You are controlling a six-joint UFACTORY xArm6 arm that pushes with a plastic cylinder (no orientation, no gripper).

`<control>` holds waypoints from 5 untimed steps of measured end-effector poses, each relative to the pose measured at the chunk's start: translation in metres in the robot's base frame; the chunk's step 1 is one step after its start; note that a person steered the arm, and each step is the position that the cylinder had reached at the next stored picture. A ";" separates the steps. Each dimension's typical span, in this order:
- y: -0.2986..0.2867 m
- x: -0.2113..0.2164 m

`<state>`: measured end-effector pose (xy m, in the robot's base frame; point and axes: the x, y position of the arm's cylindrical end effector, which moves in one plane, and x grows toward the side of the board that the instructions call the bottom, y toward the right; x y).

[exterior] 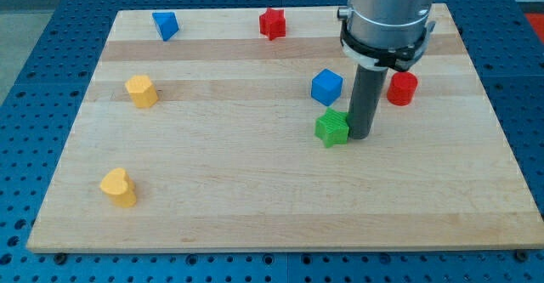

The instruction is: Push the green star to the bottom center

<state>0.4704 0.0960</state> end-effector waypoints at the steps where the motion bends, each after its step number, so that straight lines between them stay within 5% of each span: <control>1: 0.000 -0.008; 5: -0.041 -0.023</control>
<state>0.4472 0.0552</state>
